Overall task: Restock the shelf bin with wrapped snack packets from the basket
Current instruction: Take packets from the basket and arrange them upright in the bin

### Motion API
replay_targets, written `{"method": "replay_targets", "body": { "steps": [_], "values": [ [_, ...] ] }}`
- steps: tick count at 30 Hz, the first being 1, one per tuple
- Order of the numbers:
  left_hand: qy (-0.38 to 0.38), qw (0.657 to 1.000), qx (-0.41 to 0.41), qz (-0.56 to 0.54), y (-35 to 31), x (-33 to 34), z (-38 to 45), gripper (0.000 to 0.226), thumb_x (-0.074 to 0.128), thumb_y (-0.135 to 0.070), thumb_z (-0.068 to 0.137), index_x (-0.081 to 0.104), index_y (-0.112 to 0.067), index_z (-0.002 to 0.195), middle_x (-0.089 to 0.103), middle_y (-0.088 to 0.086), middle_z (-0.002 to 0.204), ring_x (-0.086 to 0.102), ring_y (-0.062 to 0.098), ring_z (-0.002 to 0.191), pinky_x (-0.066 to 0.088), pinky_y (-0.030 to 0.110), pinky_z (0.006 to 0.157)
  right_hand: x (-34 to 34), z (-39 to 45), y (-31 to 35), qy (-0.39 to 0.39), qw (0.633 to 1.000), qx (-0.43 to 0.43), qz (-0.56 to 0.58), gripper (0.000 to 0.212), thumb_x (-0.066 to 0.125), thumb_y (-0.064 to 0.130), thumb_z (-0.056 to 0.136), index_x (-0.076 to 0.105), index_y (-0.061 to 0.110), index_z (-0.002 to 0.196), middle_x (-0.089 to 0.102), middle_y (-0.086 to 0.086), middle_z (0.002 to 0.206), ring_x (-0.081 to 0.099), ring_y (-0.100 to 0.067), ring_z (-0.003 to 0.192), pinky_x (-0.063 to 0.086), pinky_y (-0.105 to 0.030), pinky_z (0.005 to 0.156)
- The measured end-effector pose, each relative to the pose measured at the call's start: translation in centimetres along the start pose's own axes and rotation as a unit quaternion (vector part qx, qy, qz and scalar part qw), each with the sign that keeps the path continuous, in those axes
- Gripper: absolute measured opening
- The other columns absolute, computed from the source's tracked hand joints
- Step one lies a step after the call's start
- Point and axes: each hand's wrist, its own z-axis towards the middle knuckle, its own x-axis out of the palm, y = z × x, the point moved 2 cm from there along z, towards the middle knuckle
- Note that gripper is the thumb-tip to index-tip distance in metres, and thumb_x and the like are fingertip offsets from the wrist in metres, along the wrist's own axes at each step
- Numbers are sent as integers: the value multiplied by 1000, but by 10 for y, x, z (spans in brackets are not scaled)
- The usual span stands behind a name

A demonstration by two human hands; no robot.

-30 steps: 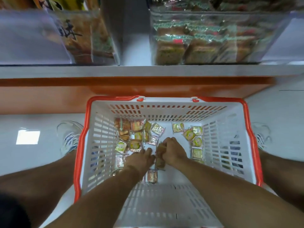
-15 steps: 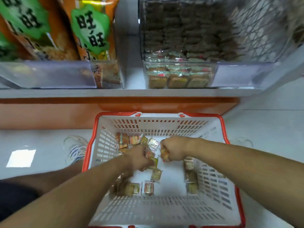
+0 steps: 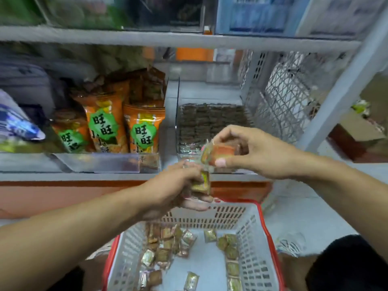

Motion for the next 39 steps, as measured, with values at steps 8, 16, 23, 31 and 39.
{"method": "replay_targets", "body": {
  "steps": [8,16,23,31,39],
  "values": [
    [10,951,-54,-303,-35,4,8,64,57,-10,77,54,5,140,65,31,127,69,40,113,65,39,61,13,5,-17,-176,962,-190,-83,43,74,-1,81,72,23,116,69,12,121,65,-11,117,53,-30,98],
    [-18,973,27,-227,-52,-2,5,32,83,-5,53,82,-2,84,76,22,98,78,25,84,62,28,60,8,-4,-21,-202,947,-229,-96,46,76,-8,82,73,17,120,63,1,137,60,-11,127,49,-28,105],
    [-58,972,106,-202,-54,-11,5,59,83,-3,45,71,2,103,76,19,89,78,22,75,62,30,59,-6,-13,-9,-300,929,-186,111,29,86,10,77,68,30,90,78,5,106,75,-15,100,60,-26,83],
    [-63,980,140,-128,-44,-8,3,56,88,7,52,75,-16,101,77,20,101,77,31,81,62,36,64,16,-7,-12,-120,897,78,418,40,75,28,78,73,7,111,72,-18,118,67,-32,114,59,-37,92],
    [-33,982,76,-168,-48,-6,-3,59,95,-32,62,76,-8,112,76,18,113,77,25,95,63,33,66,10,-7,-4,-228,952,-86,188,22,88,28,74,75,27,91,76,2,95,71,-11,88,58,-25,78]
  ]
}}
